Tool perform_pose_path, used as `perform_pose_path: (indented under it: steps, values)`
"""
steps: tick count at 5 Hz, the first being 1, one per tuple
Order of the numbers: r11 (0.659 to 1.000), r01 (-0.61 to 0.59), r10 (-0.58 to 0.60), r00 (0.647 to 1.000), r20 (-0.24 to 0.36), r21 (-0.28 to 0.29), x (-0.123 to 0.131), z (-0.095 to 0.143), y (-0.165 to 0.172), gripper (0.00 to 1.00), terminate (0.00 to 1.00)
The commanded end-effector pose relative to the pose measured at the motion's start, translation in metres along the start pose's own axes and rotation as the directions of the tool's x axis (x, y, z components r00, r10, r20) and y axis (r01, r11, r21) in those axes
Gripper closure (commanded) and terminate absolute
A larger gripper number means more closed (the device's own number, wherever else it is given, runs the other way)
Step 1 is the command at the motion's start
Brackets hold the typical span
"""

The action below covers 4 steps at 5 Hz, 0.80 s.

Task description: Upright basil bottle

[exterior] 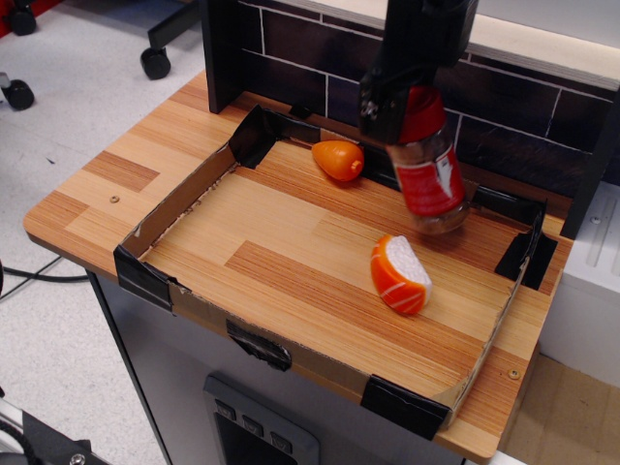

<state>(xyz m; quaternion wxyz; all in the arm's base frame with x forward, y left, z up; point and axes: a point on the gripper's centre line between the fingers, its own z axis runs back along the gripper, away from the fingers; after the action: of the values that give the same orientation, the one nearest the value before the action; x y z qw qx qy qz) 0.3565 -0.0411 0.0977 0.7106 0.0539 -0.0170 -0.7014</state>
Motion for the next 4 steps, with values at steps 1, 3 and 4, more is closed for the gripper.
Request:
perform_pose_path:
  steps: [1, 3, 4]
  values:
    - [0.999, 0.034, -0.030, 0.995, -0.096, 0.042, 0.004, 0.008, 0.002, 0.00, 0.00]
    - [1.000, 0.019, -0.018, 0.999, -0.049, 0.020, 0.009, 0.021, 0.001, 0.00, 0.00]
    - [0.999, 0.017, -0.016, 1.000, -0.011, 0.048, 0.008, 0.041, 0.003, 0.00, 0.00]
